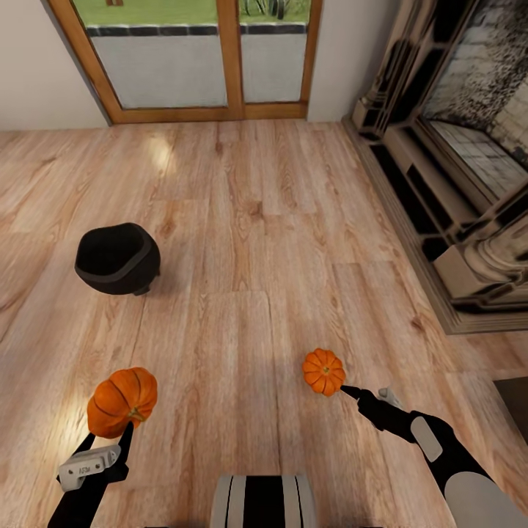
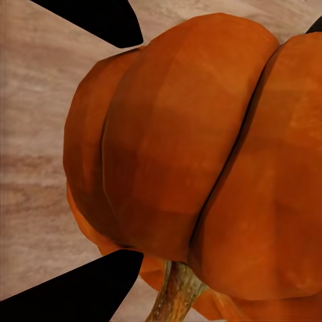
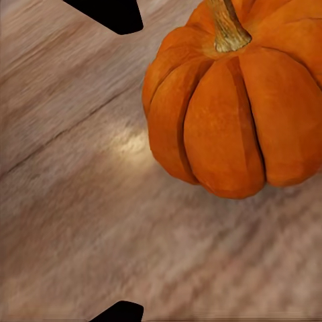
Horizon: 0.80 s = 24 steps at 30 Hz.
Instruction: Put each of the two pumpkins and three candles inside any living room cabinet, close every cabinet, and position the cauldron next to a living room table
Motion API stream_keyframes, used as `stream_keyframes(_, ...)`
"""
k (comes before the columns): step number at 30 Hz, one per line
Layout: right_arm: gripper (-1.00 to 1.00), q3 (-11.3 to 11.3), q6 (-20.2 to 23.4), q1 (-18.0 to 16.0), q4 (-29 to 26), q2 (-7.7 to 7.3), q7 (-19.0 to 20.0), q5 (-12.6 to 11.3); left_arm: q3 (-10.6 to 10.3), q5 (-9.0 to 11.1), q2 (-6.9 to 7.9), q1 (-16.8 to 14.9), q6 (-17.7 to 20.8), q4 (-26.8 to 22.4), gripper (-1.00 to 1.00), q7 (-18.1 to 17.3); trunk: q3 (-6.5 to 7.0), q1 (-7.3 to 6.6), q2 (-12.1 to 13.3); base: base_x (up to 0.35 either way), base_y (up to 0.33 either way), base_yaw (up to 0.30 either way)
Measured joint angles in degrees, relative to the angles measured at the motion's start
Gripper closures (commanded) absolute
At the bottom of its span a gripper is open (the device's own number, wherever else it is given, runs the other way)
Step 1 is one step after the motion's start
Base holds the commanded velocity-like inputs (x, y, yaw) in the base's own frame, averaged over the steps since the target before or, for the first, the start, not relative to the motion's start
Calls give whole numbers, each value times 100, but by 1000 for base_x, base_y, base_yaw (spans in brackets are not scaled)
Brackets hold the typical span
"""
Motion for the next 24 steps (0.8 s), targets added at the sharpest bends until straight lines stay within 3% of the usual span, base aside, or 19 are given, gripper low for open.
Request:
stream_keyframes(3,-100,0,0,-1,-1,5,1,0,0,0,0,0,-30,0,100,-2,-67,8,-4,0,0,0)
stream_keyframes(24,-100,1,0,-2,-1,8,2,-2,-17,1,0,145,-252,-1,100,-14,-67,7,-4,45,0,0)
